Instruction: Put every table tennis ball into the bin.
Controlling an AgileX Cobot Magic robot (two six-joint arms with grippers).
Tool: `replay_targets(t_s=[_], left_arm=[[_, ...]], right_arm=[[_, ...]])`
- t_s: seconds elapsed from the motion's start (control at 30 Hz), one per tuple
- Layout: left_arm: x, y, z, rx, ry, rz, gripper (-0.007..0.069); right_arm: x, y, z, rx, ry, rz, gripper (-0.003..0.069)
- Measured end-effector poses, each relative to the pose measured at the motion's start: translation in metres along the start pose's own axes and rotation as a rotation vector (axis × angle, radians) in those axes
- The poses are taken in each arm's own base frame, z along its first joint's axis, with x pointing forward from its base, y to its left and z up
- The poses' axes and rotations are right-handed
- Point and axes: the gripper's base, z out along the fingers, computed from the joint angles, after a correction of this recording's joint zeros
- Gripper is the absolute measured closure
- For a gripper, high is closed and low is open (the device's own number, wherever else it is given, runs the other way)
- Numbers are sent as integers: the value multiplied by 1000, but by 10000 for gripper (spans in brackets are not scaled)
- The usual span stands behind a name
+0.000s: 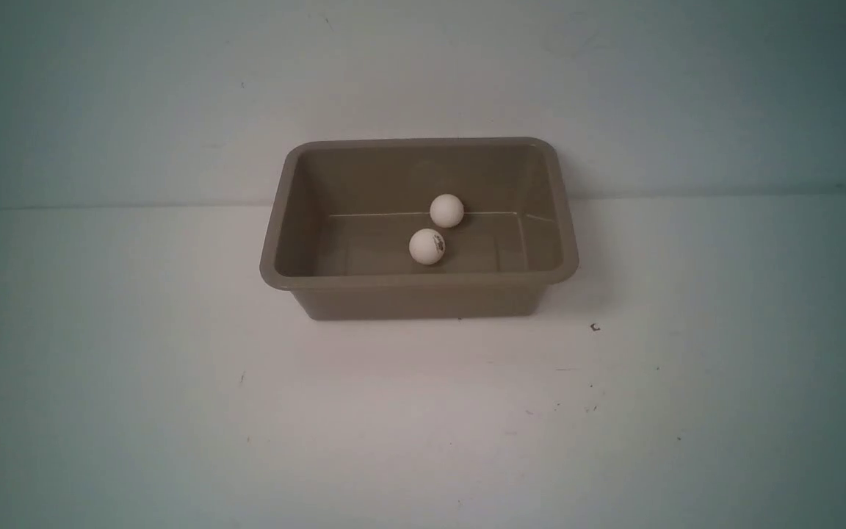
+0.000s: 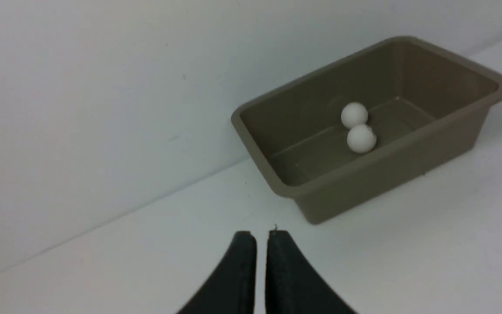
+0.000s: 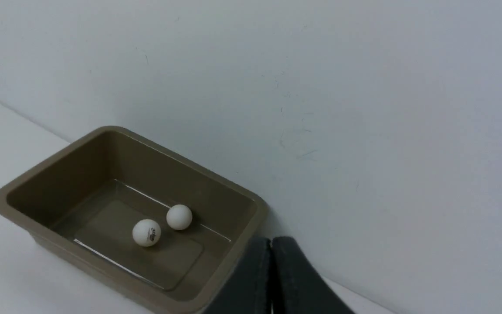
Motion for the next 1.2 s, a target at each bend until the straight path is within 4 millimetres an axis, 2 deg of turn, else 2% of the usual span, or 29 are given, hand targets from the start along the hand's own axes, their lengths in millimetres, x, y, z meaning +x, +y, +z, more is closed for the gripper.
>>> replay_targets(t_s=[0.07, 0.23, 0.3, 0.37, 0.9, 1.0, 1.07, 1.2], left_arm=[[7, -3, -1, 0, -78, -10, 605], [24, -9, -7, 7, -210, -104, 605], [32, -10, -5, 13, -197, -131, 605], [34, -11, -5, 14, -192, -135, 605], [35, -11, -4, 12, -186, -136, 605], [38, -6, -10, -80, -208, -109, 605], [46, -2, -15, -186, -208, -94, 605], [79, -3, -16, -319, -143, -104, 605]], right_arm=[[29, 8, -14, 12, -61, 36, 669], [129, 36, -17, -6, -18, 116, 669], [152, 42, -14, -15, 22, 132, 669], [163, 45, -11, -18, 45, 128, 669], [163, 45, -10, -12, 12, 124, 669], [163, 45, -10, -12, 12, 124, 669], [163, 45, -10, -12, 11, 124, 669], [163, 45, -10, -12, 11, 124, 669]])
